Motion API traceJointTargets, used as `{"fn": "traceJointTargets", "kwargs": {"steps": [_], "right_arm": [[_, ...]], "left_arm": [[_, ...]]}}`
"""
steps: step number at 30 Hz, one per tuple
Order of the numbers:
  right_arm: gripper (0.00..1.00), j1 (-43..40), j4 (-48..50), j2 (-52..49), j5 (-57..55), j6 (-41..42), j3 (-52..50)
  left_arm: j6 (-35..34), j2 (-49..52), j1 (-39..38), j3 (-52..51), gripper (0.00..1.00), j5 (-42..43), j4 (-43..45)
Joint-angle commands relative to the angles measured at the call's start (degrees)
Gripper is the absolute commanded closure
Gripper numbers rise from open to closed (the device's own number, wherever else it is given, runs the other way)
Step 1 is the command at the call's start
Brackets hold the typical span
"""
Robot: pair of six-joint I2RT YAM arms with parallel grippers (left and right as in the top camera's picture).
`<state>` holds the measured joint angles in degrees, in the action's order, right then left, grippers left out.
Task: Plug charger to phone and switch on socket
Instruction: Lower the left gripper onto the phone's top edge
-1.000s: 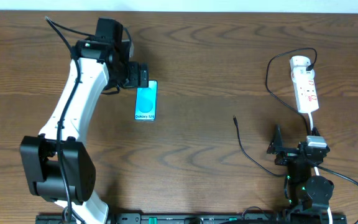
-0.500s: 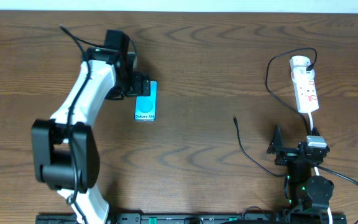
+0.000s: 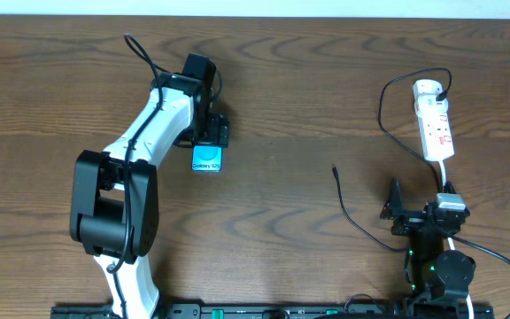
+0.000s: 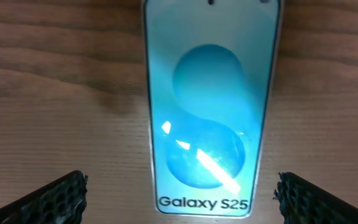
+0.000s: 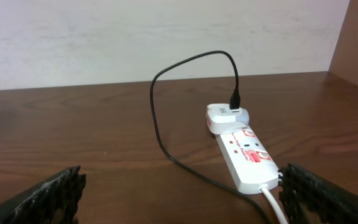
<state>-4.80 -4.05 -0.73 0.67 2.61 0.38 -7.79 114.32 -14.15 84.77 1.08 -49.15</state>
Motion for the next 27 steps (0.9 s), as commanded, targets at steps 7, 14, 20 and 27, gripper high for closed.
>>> {"fn": "traceJointTargets", "kwargs": {"steps": [7, 14, 20, 27], "right_arm": [[0.01, -0.3, -0.2, 0.2, 0.3, 0.7, -0.1], [0.01, -0.3, -0.2, 0.2, 0.3, 0.7, -0.1], [0.01, -0.3, -0.2, 0.2, 0.3, 0.7, -0.1], [0.01, -0.3, -0.2, 0.2, 0.3, 0.7, -0.1]], "left_arm": [[-4.7, -0.3, 0.2, -0.2, 0.02, -1.0, 2.4], [-4.8, -0.2, 0.2, -0.2, 0.02, 1.5, 3.2], [-4.8, 1.2, 0.2, -0.2, 0.02, 1.5, 3.4], [-4.8, 2.0, 0.2, -0.2, 0.02, 1.5, 4.1]]}}
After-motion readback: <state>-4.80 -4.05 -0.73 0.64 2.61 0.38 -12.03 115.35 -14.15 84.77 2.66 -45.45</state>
